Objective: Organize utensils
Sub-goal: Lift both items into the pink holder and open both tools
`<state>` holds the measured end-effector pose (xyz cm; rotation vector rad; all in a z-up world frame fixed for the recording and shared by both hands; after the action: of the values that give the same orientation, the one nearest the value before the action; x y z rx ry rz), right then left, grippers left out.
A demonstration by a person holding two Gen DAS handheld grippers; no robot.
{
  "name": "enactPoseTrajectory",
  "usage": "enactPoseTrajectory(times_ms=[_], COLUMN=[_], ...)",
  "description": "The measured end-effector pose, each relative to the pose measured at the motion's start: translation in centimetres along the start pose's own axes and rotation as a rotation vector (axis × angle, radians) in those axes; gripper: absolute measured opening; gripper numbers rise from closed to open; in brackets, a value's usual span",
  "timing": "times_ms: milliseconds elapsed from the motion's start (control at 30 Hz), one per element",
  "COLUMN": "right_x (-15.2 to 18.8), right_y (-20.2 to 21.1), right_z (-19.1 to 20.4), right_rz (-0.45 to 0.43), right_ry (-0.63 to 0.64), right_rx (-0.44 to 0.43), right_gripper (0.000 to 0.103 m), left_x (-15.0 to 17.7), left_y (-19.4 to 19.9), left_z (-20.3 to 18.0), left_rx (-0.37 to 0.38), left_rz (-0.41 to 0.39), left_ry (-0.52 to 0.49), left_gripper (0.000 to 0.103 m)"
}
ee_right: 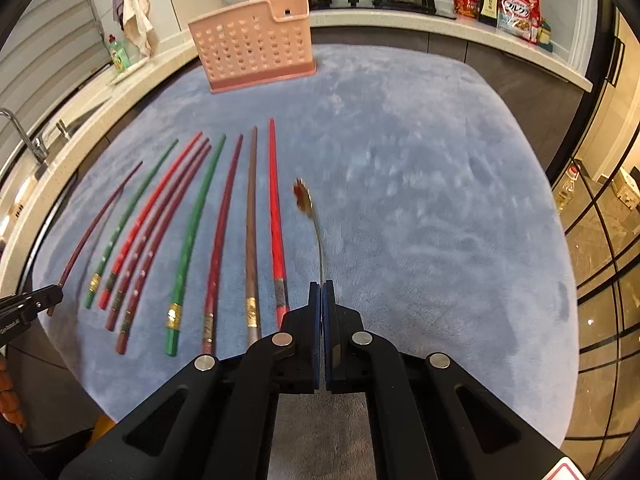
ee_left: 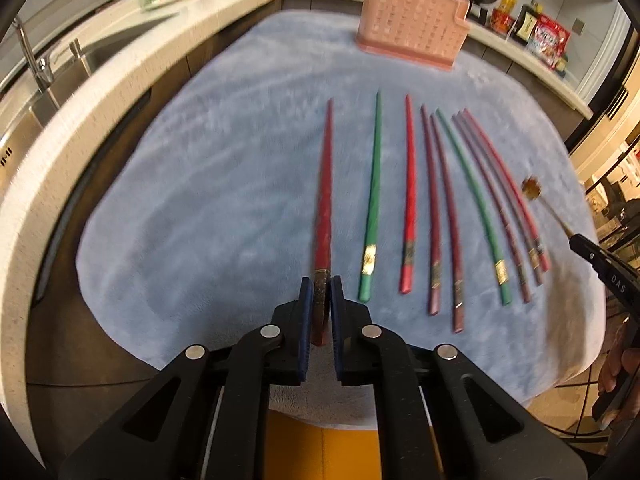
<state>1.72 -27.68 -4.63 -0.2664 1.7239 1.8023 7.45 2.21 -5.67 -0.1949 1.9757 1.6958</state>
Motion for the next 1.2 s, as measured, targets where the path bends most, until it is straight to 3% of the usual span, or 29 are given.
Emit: enactPoseTrajectory(times_ms=[267, 500, 667, 933, 1200], right_x=[-5.1, -11.5, -17.6, -26.4, -32.4], right_y=[4.0, 5.3, 4.7, 3.2, -1.2], right_z=[-0.2, 0.4, 0.6, 2.2, 3.2], right_rz=[-0.111, -0.206, -0.249, -0.300, -0.275], right_ry=[-0.017, -0.009, -0.042, -0.046, -0.068], right_rx=[-0.019, -0.044, -0.087, -0.115, -0.116], right_gripper=[0.002, 0.002, 0.002, 0.002, 0.002], left_x=[-5.3, -13.1, -19.3, -28.4, -35.4], left_y=[4.8, 7.6, 8.4, 11.4, 13.0], left_z=[0.2, 0.6, 0.3, -1.6, -4.5], left_rx=[0.014, 0.000, -0.028, 0.006, 0.061], left_rz=[-0.137, -0.269, -0.346, -0.503, -0.643], left_ry=[0.020, 0.010, -0.002, 0.004, 0.004], left_gripper=[0.008, 0.007, 0.007, 0.007, 0.007])
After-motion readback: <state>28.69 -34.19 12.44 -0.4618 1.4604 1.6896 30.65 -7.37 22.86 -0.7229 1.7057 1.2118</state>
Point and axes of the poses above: each gripper's, at about its wrist camera, not at the fingertips, and y roughly against the way its jaws point, z to its left, x to its underside, the point moved 1 cm from there along -y, roughly the way its jaws point, and after that the axes turned 2 degrees about -y, right-handed, at the moved point
